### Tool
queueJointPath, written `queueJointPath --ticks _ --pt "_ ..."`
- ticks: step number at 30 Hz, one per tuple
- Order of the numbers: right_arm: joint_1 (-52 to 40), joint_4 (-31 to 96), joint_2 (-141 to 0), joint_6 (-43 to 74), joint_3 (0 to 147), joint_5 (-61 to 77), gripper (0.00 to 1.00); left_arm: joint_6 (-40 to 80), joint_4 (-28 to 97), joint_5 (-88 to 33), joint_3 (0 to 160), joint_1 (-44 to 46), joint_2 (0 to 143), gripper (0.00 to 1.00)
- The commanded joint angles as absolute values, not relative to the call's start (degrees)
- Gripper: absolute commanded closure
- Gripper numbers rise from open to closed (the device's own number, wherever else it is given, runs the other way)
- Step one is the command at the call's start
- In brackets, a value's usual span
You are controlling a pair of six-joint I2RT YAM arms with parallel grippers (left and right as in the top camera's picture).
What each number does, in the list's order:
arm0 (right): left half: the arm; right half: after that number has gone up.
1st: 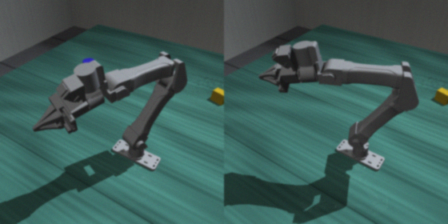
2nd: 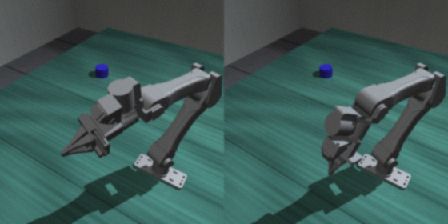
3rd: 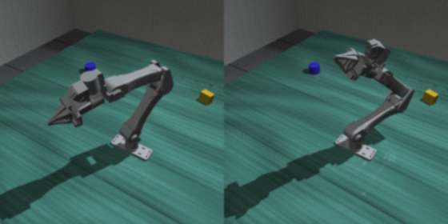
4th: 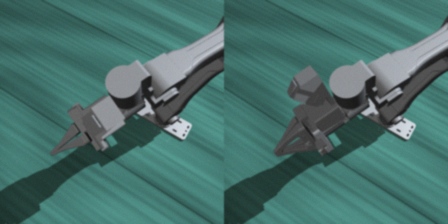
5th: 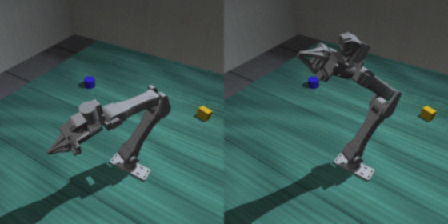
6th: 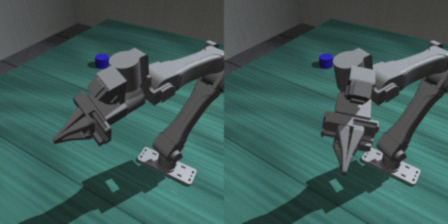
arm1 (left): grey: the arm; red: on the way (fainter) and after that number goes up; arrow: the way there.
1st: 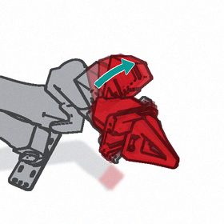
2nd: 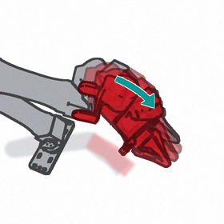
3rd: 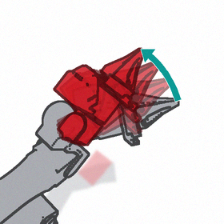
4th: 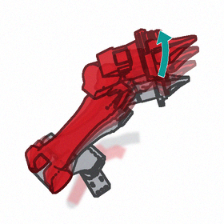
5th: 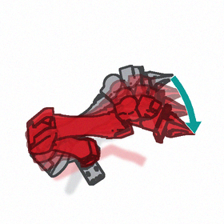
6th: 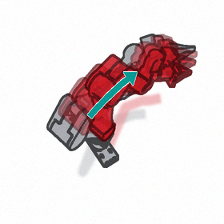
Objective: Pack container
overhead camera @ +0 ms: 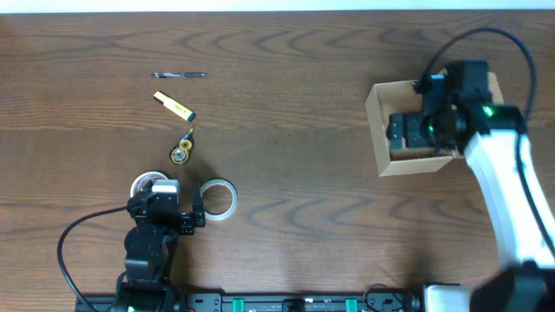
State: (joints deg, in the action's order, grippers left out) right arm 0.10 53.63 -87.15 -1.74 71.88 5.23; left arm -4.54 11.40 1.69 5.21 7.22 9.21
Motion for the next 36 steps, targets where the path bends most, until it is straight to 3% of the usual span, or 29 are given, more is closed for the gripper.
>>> queueJointPath --ticks 1,15,20,26,27,36 --pt "-1.1 53.25 -93.1 -0.1 75.29 4.29 0.01 -4.73 11.94 1.48 3.57 7.16 8.88 0.05" --pt "-2.2 47.33 -103.98 -0.01 75.05 6.5 0.02 -4.73 11.94 1.5 3.57 7.16 8.88 0.05" --pt "-4.16 47.09 -106.06 -0.03 75.05 6.44 0.35 -4.73 11.94 1.5 3.57 7.16 8.88 0.05" --pt "-6.98 46.37 -105.97 -1.41 75.09 5.78 0.94 -4.73 11.94 1.5 3.57 7.16 8.88 0.05" --pt "-7.68 46.11 -105.97 -1.87 75.16 5.8 0.99 -4.73 11.94 1.5 3.57 7.16 8.88 0.05" --pt "-18.33 48.62 -105.97 -15.51 79.55 5.8 0.99 -4.73 11.94 1.5 3.57 7.16 8.88 0.05"
